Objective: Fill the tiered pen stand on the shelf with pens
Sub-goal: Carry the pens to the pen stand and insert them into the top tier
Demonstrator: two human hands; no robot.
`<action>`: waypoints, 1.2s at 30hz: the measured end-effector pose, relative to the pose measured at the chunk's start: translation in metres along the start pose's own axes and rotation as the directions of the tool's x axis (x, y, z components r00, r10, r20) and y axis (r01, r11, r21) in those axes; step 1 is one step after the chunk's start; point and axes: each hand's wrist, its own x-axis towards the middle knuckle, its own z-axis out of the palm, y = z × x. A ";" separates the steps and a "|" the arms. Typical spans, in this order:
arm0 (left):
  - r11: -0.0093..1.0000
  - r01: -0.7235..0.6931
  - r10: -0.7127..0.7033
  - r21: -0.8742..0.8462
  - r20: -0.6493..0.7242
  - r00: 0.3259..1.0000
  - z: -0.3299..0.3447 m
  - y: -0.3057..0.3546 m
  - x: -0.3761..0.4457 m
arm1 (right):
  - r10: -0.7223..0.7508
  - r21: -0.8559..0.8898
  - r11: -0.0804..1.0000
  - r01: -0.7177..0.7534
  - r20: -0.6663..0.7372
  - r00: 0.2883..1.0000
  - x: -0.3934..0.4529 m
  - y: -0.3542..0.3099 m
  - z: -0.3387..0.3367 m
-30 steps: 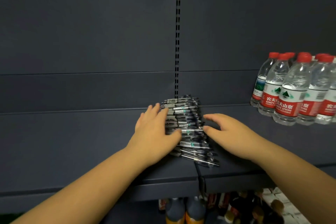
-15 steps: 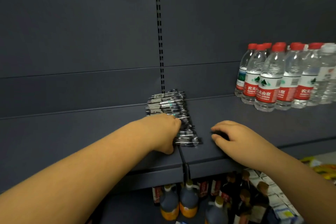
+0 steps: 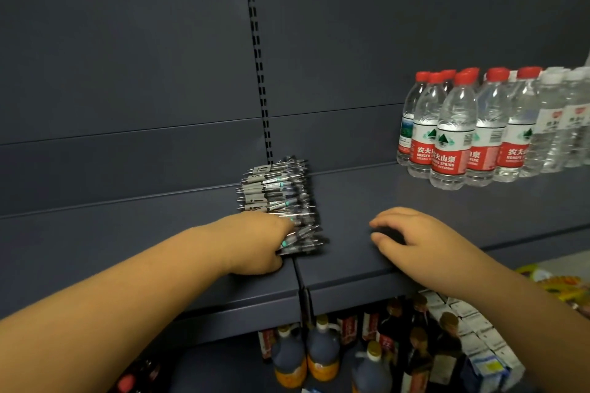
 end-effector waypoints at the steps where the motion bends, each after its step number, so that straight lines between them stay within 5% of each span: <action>1: 1.000 0.009 -0.009 0.009 -0.025 1.000 0.002 -0.001 -0.002 | -0.006 0.005 1.000 0.006 -0.003 1.000 0.002 0.001 0.001; 8: 0.996 0.060 -0.044 0.070 -0.221 0.974 0.012 -0.003 -0.015 | -0.070 0.016 0.997 0.070 -0.010 0.998 0.012 0.001 0.006; 15: 0.946 0.220 -0.293 -0.237 -0.343 0.892 0.013 -0.011 -0.029 | -0.146 0.046 0.988 0.147 -0.018 0.989 0.027 -0.003 0.012; 20: 0.663 0.251 -0.621 -0.705 -0.332 0.710 0.014 -0.030 -0.041 | -0.174 0.077 0.981 0.178 -0.047 0.984 0.046 -0.013 0.019; 24: 0.200 0.079 -0.851 -0.977 -0.134 0.508 0.017 -0.050 -0.058 | -0.261 0.079 0.962 0.263 -0.042 0.965 0.063 -0.044 0.024; 26: 0.059 -0.035 -0.885 -0.998 -0.068 0.460 0.022 -0.063 -0.073 | -0.305 0.074 0.949 0.307 -0.039 0.952 0.072 -0.064 0.027; 36: -0.013 0.114 -0.950 -0.993 0.048 0.308 0.048 -0.131 -0.206 | -0.517 -0.034 0.854 0.519 0.048 0.854 0.100 -0.210 0.070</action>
